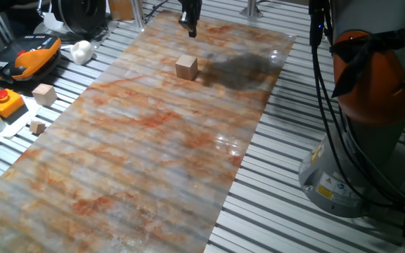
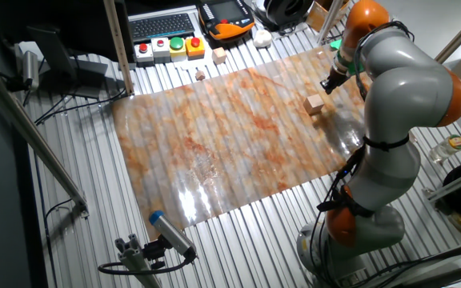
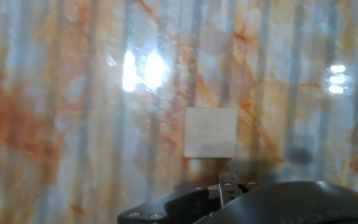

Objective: Hold a small block with the gripper and sweep it from left to right on the table

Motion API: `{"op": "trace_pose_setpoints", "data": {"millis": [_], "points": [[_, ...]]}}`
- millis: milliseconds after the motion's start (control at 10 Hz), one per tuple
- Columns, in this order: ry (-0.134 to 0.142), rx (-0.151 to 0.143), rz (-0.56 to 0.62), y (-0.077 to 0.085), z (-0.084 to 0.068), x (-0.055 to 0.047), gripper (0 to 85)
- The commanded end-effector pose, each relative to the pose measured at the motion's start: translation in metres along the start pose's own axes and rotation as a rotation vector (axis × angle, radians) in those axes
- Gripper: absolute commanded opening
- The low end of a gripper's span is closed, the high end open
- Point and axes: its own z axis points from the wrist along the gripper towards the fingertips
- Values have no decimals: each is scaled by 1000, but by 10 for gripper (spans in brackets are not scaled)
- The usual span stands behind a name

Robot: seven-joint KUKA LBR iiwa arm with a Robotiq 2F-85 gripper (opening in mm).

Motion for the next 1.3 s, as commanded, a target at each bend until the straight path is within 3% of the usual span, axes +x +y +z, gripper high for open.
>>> {"op": "trace_pose_setpoints", "data": {"millis": [0,300,400,700,1100,1200], "points": [[2,8,-6,-1,2,-2,0],[3,3,-6,-1,4,-4,0],[-1,-22,-6,2,4,-5,0],[-2,-14,-12,2,4,-5,0],[13,-32,1,2,4,-5,0],[6,-32,20,2,4,-5,0]]}}
